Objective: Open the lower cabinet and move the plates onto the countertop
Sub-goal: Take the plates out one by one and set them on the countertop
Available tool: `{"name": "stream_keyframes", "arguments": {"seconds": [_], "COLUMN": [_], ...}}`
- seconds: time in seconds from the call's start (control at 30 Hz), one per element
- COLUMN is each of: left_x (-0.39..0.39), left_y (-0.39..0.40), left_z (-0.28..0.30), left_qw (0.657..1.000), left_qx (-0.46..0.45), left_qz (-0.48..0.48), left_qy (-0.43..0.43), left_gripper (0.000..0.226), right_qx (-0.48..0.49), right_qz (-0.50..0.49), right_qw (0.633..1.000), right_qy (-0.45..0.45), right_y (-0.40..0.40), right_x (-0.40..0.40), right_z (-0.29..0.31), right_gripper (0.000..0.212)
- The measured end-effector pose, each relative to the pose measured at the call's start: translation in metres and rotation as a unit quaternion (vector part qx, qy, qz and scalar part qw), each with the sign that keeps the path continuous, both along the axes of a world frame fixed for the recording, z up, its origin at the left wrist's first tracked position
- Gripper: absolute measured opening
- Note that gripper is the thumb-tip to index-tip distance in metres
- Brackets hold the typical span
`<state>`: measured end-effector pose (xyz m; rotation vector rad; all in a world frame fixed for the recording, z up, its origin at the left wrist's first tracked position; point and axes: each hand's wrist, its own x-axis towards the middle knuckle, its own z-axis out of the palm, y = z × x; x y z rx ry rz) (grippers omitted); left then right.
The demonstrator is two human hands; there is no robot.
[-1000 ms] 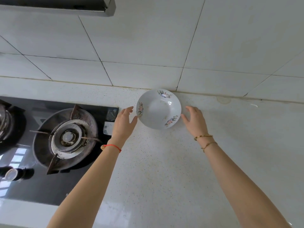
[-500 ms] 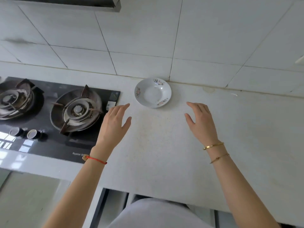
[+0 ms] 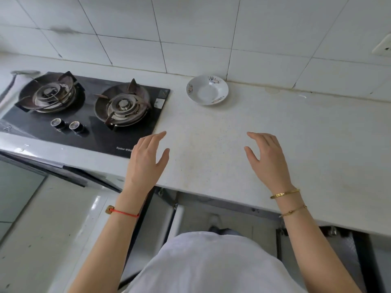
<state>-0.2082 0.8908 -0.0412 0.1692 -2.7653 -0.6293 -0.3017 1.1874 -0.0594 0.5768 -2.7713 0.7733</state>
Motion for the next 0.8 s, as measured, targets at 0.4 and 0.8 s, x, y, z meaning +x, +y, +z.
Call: {"name": "stream_keyframes", "arguments": {"seconds": [0.4,0.8], "left_x": [0.186,0.296], "left_y": [-0.025,-0.015], "left_z": [-0.005,-0.017], "left_qw": [0.998,0.998], "left_qx": [0.003,0.012], "left_qz": [-0.04,-0.043], "left_qy": [-0.044,-0.052], "left_gripper": [0.041,0.038], "right_qx": [-0.015,-0.01], "right_qz": [-0.044,-0.073], "right_qw": [0.998,0.995], "right_qy": [-0.039,-0.07], "right_y": [-0.018,0.009], "right_x": [0.208,0.325], "right_z": [-0.015,-0.028], "right_gripper": [0.036,0.035]}}
